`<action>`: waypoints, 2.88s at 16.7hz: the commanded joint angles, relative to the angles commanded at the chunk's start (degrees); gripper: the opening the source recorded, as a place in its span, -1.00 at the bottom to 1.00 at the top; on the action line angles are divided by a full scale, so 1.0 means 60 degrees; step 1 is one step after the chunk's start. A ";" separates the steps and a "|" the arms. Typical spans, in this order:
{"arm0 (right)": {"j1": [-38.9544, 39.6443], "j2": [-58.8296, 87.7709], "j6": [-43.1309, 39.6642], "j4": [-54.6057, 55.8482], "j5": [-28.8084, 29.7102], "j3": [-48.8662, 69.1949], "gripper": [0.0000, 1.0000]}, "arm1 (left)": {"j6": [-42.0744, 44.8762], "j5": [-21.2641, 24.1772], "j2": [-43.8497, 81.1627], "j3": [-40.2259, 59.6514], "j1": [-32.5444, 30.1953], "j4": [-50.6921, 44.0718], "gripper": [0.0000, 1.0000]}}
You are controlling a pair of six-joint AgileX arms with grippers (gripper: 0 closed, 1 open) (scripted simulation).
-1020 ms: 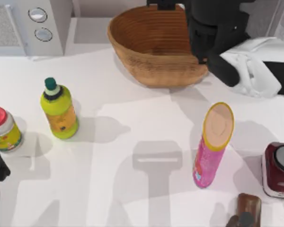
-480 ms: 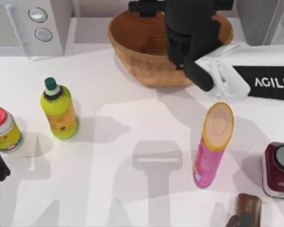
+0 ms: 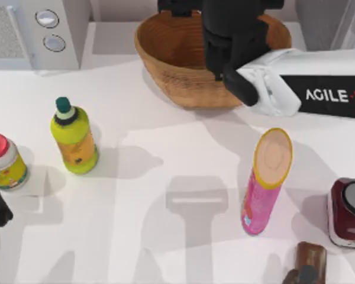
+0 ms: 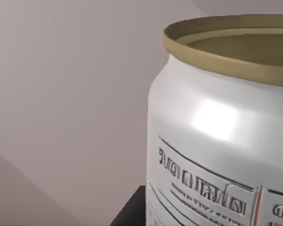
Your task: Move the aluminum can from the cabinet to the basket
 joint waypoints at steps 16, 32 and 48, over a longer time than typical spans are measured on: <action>0.0000 0.0000 0.0000 0.0000 0.0000 0.0000 1.00 | 0.0000 0.0000 0.0000 0.0000 0.0000 0.0000 1.00; 0.0000 0.0000 0.0000 0.0000 0.0000 0.0000 1.00 | 0.0000 0.0000 0.0000 0.0000 0.0000 0.0000 1.00; -0.0049 -0.0094 0.0000 -0.0085 -0.0049 -0.0091 1.00 | 0.0000 0.0000 0.0000 0.0000 0.0000 0.0000 1.00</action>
